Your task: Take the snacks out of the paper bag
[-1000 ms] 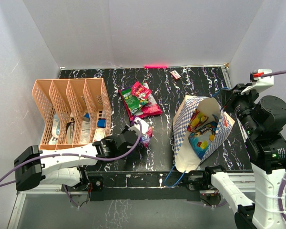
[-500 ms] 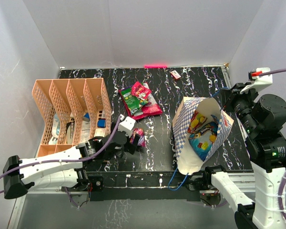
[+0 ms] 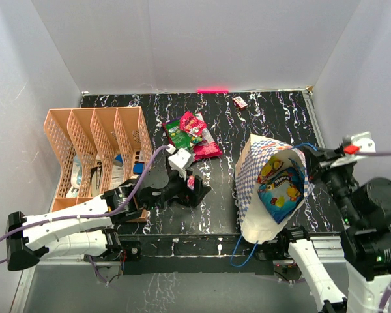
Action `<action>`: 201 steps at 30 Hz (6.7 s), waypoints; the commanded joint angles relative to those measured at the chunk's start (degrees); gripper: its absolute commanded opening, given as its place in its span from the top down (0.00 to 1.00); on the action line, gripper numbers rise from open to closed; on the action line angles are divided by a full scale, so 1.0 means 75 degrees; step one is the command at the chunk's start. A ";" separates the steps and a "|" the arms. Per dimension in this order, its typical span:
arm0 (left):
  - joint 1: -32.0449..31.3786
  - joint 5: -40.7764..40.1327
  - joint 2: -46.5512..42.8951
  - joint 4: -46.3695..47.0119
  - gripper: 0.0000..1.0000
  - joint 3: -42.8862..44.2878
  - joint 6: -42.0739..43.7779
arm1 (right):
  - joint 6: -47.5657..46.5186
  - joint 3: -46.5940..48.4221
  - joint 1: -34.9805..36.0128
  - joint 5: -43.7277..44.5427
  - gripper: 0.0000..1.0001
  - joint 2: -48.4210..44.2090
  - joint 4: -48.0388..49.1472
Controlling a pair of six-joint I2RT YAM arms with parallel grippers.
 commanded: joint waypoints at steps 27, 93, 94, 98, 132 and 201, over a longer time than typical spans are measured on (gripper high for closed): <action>-0.0099 0.3589 0.2469 0.1205 0.21 0.2954 -0.0428 | 0.3599 0.2135 0.0035 -0.3337 0.92 0.3630 0.1579; -0.1669 -0.0568 0.6964 0.3899 0.58 0.2337 -0.0613 | 0.2762 0.1808 0.0035 -0.2357 0.92 0.2671 0.0169; -0.1669 -0.0501 0.7031 0.3888 0.53 0.2344 -0.0621 | 0.2773 0.1821 0.0029 -0.2357 0.92 0.2683 0.0168; -0.1669 -0.0341 0.7207 0.3852 0.36 0.2346 -0.0573 | 0.2787 0.1897 0.0034 -0.2380 0.92 0.2728 0.0159; -0.0659 0.0355 0.7289 0.2202 1.00 0.3592 0.1137 | 0.2406 0.1731 0.0034 -0.1689 0.92 0.2667 -0.0227; -0.0758 -0.0247 0.5327 -0.2514 1.00 1.0009 0.2715 | 0.2979 -0.0491 0.0036 0.0288 0.92 0.2527 0.1581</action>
